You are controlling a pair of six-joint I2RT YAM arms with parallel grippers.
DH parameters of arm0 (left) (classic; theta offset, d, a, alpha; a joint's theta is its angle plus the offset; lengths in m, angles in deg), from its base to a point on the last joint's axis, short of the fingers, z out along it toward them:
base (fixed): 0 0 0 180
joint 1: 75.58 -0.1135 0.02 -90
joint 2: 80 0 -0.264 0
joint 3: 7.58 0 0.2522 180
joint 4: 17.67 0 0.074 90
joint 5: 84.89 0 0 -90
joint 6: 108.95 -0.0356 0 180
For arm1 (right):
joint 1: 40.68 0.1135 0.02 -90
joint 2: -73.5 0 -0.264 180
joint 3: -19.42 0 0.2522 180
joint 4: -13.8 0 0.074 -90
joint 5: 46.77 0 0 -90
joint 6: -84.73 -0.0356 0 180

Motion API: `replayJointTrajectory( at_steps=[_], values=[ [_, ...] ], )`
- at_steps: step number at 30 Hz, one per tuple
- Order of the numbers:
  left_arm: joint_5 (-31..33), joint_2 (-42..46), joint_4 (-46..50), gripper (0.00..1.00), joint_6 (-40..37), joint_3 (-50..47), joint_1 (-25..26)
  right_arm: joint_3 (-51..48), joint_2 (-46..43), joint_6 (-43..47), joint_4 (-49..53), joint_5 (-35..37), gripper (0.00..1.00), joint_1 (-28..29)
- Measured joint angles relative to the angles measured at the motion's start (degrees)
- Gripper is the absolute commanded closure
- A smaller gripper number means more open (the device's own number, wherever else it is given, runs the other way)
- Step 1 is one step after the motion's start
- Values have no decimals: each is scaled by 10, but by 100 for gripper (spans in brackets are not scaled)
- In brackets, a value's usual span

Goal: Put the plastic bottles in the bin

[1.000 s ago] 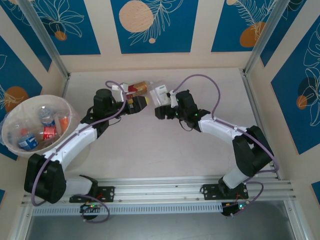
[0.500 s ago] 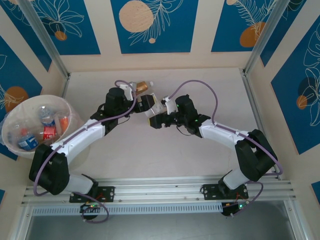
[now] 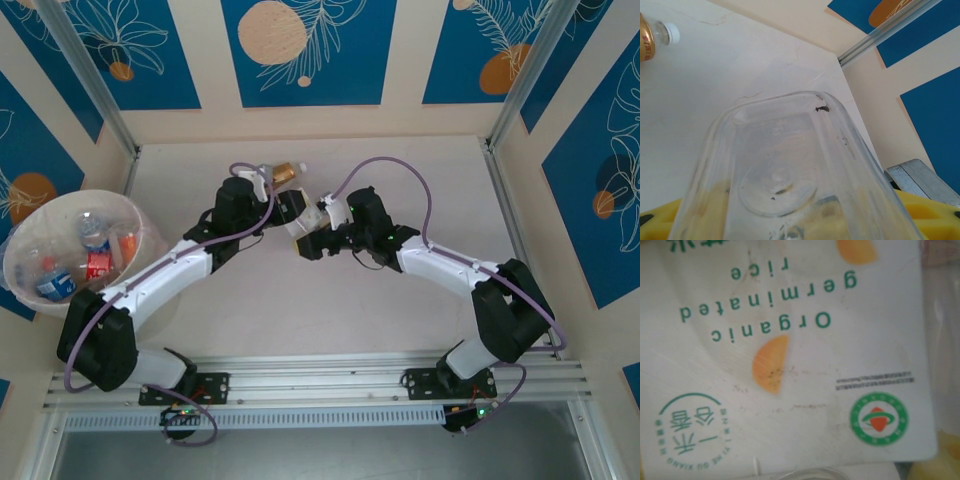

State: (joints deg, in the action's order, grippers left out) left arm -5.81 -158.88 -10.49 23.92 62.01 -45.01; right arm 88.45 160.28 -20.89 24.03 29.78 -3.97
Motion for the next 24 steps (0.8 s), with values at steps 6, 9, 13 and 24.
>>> replayJointTrajectory(
  at_steps=[6, 9, 13, 24],
  values=[
    [0, 3, 0, 80, 3, 0, 0, 5, -6, 22, 12, 10, 5, 0],
    [-4, 7, 0, 97, 0, 0, 1, 5, -19, 25, 19, 10, 0, -3],
    [-2, 16, 1, 100, -4, 0, -2, 5, -57, 44, 36, 7, 0, -12],
    [81, 162, 55, 100, -86, -7, -15, -66, -189, 20, 12, 82, 0, -109]
  ],
)
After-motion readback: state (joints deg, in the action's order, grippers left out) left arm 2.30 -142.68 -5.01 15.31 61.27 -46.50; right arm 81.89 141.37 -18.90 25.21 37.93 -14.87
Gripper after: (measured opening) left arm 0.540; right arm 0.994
